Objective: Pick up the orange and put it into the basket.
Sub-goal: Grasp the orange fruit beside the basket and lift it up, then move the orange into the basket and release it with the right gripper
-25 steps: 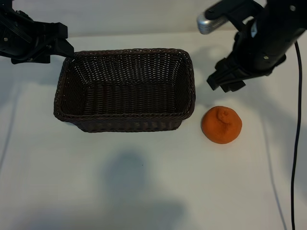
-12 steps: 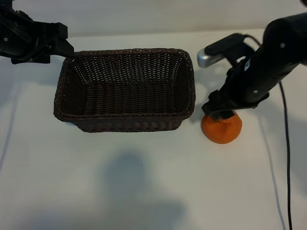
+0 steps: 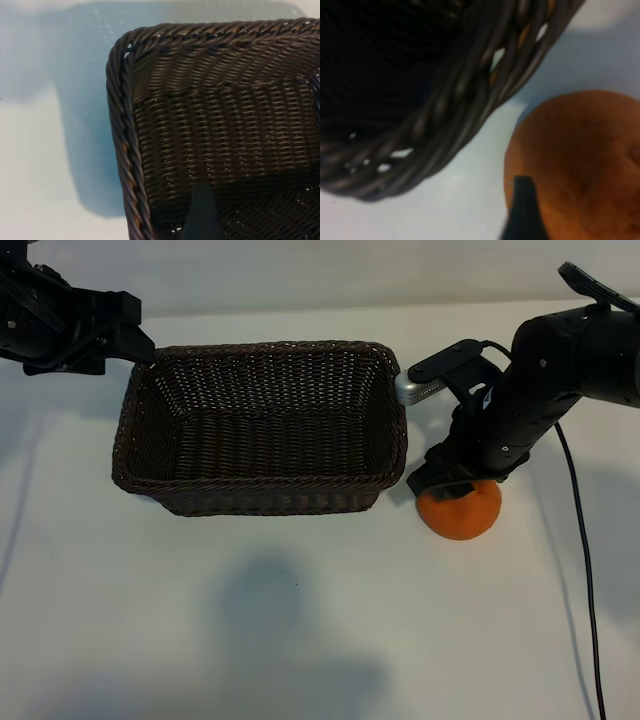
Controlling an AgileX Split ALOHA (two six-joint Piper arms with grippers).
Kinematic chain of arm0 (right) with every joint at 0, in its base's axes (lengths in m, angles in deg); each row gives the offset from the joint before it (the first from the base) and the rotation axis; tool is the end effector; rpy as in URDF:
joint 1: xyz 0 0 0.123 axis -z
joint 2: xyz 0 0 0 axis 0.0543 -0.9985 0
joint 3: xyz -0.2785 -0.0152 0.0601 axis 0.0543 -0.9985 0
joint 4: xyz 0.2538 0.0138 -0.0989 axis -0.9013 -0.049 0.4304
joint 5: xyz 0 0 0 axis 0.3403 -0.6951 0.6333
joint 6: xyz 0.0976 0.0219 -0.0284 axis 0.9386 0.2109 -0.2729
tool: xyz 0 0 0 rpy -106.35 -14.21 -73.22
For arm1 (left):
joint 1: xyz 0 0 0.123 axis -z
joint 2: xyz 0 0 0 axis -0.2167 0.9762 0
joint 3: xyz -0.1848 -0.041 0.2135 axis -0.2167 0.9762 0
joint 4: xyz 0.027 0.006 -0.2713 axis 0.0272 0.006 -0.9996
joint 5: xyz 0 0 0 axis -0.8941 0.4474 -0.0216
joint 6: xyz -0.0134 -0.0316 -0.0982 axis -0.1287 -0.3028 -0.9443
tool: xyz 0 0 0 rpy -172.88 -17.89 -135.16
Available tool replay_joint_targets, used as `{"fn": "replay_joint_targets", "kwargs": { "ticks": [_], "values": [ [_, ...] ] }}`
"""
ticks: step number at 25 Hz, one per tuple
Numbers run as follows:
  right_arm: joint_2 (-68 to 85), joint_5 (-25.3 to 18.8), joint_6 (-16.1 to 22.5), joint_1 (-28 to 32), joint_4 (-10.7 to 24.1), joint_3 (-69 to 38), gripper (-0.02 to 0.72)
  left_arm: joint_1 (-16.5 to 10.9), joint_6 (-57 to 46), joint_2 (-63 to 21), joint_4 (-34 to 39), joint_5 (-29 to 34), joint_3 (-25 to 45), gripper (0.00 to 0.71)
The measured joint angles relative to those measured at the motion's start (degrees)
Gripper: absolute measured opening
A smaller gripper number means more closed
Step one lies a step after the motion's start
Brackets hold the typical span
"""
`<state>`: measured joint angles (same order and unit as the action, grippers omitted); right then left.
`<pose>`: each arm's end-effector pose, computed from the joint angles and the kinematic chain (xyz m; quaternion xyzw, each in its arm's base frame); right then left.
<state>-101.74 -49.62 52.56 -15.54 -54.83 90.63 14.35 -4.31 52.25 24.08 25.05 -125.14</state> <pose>0.3535 0.1309 0.1391 -0.1913 0.9685 0.0728 0.1420 0.3720 -0.0453 0.2669 0.0054 0.9484 -0.1759 0.2639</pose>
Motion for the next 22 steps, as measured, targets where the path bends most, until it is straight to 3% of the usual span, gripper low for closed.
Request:
{"fn": "replay_joint_targets", "kwargs": {
  "ticks": [3, 5, 9, 22],
  "values": [
    [-0.07, 0.49, 0.87, 0.00, 0.06, 0.00, 0.172, 0.00, 0.00, 0.00, 0.00, 0.00, 0.00, 0.592],
    [-0.13, 0.49, 1.50, 0.00, 0.21, 0.00, 0.112, 0.00, 0.00, 0.00, 0.00, 0.00, 0.00, 0.591],
    [-0.13, 0.50, 3.37, 0.00, 0.98, 0.00, 0.111, 0.00, 0.04, 0.00, 0.00, 0.02, 0.00, 0.592],
    [10.05, -3.23, 11.76, 0.00, 10.27, 0.00, 0.111, 0.00, 0.12, 0.00, 0.00, 0.45, 0.00, 0.592]
  ]
}}
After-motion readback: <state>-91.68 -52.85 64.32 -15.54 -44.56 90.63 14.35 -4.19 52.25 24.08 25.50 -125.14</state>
